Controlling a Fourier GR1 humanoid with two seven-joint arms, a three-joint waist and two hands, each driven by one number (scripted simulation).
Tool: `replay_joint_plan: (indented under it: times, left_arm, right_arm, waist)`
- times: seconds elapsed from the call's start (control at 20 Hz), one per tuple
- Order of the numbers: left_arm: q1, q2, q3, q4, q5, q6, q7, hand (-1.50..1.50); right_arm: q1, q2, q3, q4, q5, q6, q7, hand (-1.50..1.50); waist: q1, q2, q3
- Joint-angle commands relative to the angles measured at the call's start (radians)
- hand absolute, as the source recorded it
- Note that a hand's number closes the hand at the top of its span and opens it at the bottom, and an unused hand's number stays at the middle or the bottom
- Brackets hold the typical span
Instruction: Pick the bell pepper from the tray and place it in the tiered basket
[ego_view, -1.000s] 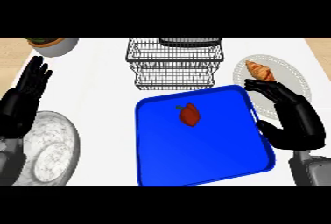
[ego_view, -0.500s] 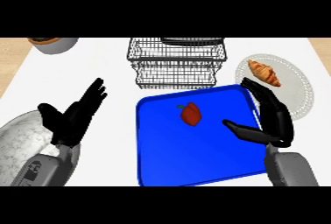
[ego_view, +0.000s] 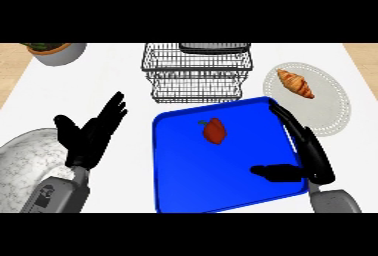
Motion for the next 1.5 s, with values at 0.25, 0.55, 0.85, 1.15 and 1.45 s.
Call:
replay_joint_plan:
  times: [0.25, 0.55, 0.85, 1.15, 1.45]
  left_arm:
    - [0.006, -0.015, 0.0, -0.001, -0.013, 0.017, 0.012, 0.0]
    - [0.031, -0.018, -0.005, -0.017, -0.021, -0.012, 0.006, 0.0]
    - [-0.009, -0.001, 0.063, 0.075, -0.016, -0.082, -0.038, 0.0]
    - [0.027, -0.058, 0.028, 0.009, -0.074, -0.049, -0.009, 0.0]
    - [-0.046, -0.091, 0.08, 0.015, -0.091, -0.064, 0.056, 0.0]
  right_arm:
    - [0.056, -0.042, 0.191, -0.335, 0.458, -0.046, 0.59, -1.5]
    - [-0.006, 0.15, 0.404, -0.454, 0.673, 0.106, 0.983, -1.5]
    - [-0.013, 0.227, 0.504, -0.355, 0.85, 0.127, 1.14, -1.5]
    - [-0.141, 0.229, 0.505, -0.156, 0.808, 0.078, 1.242, -1.5]
    - [-0.033, 0.23, 0.518, -0.129, 0.838, 0.054, 1.178, -1.5]
  waist:
    - [-0.01, -0.008, -0.004]
    - [0.015, 0.0, 0.0]
    - [0.013, 0.005, 0.002]
    - [0.02, 0.006, 0.002]
    - [0.013, 0.006, 0.002]
